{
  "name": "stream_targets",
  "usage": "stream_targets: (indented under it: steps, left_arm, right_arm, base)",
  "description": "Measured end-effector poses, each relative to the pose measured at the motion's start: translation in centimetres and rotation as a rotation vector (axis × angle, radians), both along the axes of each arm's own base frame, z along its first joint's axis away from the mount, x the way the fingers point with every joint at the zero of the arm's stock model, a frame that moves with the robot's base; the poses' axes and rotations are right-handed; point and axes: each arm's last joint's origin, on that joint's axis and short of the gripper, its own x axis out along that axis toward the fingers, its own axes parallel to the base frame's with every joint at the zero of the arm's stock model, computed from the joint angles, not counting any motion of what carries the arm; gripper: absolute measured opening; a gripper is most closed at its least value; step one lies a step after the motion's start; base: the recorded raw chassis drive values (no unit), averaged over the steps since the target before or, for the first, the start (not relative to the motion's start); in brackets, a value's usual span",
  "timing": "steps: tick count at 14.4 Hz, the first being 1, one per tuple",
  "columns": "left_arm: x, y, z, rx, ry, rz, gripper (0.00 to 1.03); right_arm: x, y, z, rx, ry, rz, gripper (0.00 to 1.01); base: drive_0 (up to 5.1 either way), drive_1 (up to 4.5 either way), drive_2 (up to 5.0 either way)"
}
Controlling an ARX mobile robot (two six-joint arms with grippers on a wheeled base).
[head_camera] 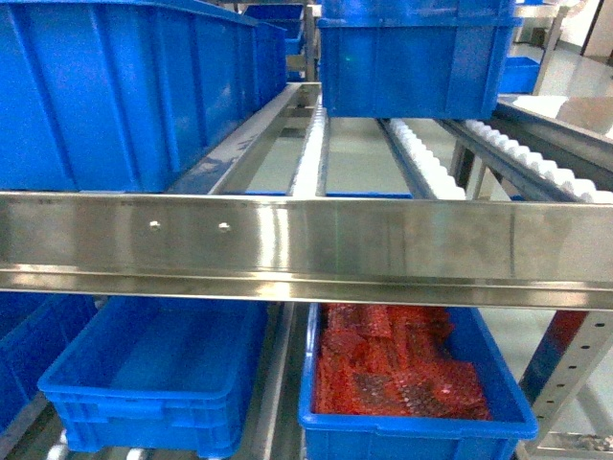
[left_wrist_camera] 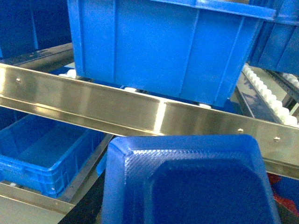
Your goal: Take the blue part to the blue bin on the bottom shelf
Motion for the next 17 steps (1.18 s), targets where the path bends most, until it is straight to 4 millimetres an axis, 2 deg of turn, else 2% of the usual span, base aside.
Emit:
stream_targets:
  steps: [1,17]
  left_arm:
    - [0.00,0.00,0.00,0.000,0.000,0.000,0.43]
    - [0.00,0.00,0.00,0.001,0.000,0.003,0.43]
  right_arm:
    - [0.00,0.00,0.05,0.000,-0.005,0.000,0.98]
    - [0.00,0.00,0.00,0.000,0.000,0.002,0.98]
  base:
    - [-4.9,2.58,2.6]
    - [0.0,0.00,0.0]
